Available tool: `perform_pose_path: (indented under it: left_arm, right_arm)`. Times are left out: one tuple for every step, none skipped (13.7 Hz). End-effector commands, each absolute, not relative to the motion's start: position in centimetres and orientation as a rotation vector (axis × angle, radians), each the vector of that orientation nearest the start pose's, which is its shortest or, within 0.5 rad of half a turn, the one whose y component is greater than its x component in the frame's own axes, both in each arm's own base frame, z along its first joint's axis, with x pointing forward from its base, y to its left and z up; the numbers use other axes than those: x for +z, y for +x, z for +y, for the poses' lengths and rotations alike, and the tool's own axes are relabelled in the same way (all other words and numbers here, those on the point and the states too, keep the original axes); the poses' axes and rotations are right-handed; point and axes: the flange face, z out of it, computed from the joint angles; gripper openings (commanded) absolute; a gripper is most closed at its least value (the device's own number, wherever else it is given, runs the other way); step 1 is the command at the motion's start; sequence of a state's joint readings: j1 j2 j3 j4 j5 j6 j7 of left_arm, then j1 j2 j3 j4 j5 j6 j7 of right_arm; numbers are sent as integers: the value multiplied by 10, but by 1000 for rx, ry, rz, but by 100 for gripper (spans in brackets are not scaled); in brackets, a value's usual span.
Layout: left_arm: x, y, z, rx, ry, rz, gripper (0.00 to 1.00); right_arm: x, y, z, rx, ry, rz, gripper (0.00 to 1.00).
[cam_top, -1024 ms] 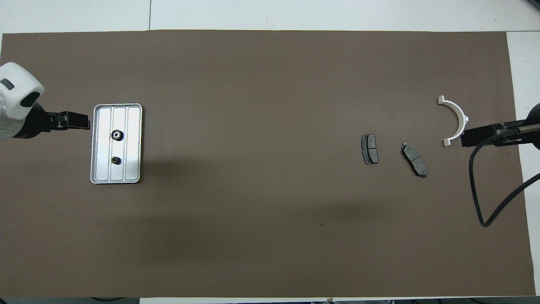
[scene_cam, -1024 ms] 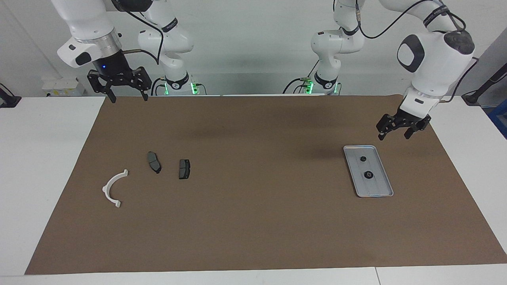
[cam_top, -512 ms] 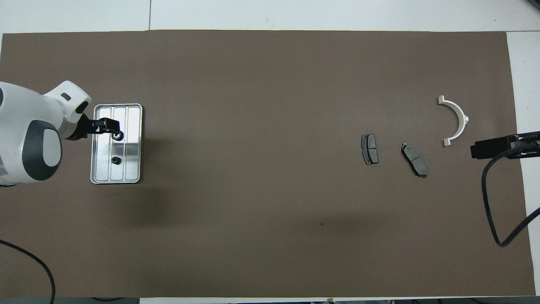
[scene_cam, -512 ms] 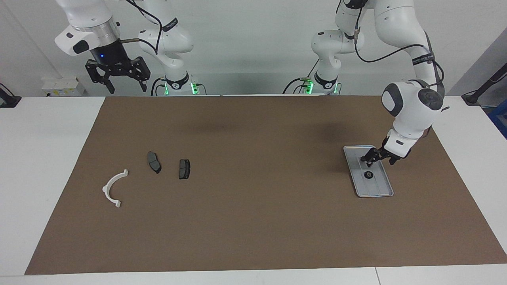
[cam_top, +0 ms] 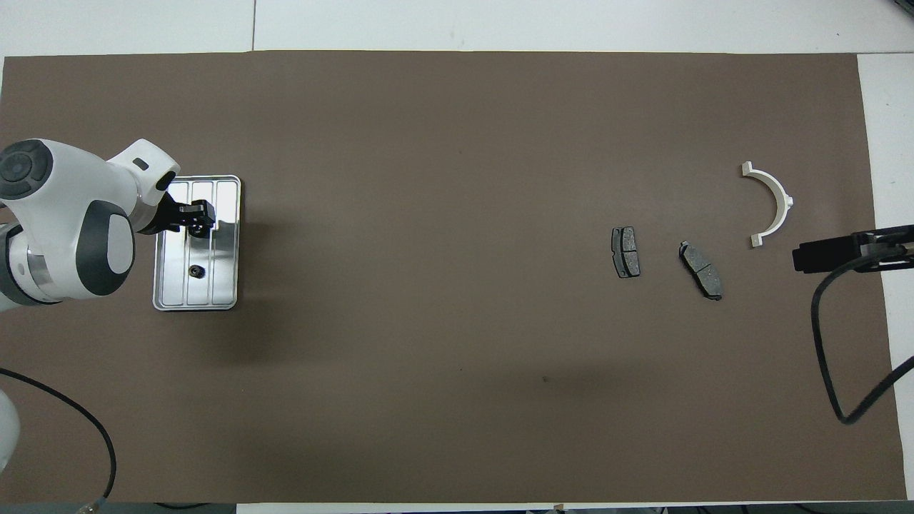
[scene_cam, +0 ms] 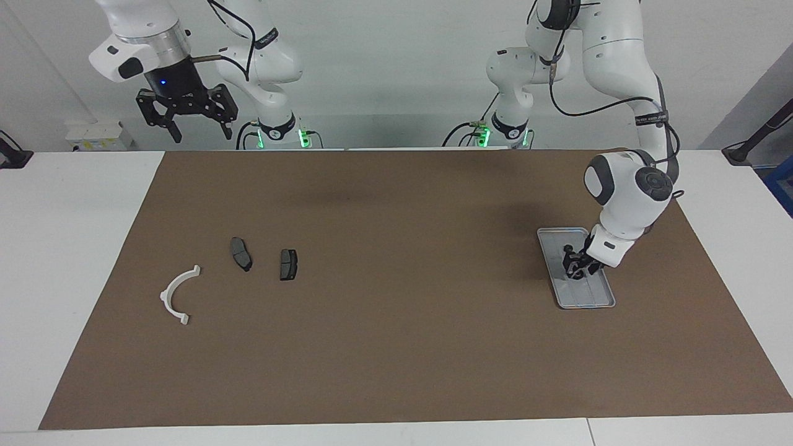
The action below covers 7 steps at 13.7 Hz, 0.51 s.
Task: Place bearing gear from tray to pile
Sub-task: 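Lower the left gripper and grasp the black bearing in the tray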
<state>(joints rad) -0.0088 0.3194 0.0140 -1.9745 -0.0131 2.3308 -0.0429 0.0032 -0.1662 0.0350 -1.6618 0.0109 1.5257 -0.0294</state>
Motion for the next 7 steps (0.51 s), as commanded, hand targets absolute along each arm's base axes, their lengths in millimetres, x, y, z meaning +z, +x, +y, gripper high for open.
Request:
perform_pose_path:
  left_arm:
    - [307, 615, 4, -65, -3135, -106, 57]
    - [304, 613, 2, -58, -3136, -101, 57]
    - [304, 613, 2, -58, -3136, -101, 57]
    - [303, 613, 0, -53, -3136, -96, 57]
    - [302, 612, 0, -53, -3136, -99, 56]
    - [301, 612, 0, -58, -3136, -99, 56]
    - [300, 611, 0, -58, -3136, -99, 56]
  right_arm:
    - [671, 491, 23, -53, -3110, -130, 100]
    - [670, 490, 23, -45, -3109, -123, 100]
    - [670, 490, 23, -45, -3109, -123, 100]
    - [670, 490, 22, -45, -3109, -120, 100]
    - [670, 491, 20, -50, -3107, -113, 100]
    - [670, 490, 20, -48, -3108, -116, 100]
    - [670, 491, 20, -50, -3108, -113, 100]
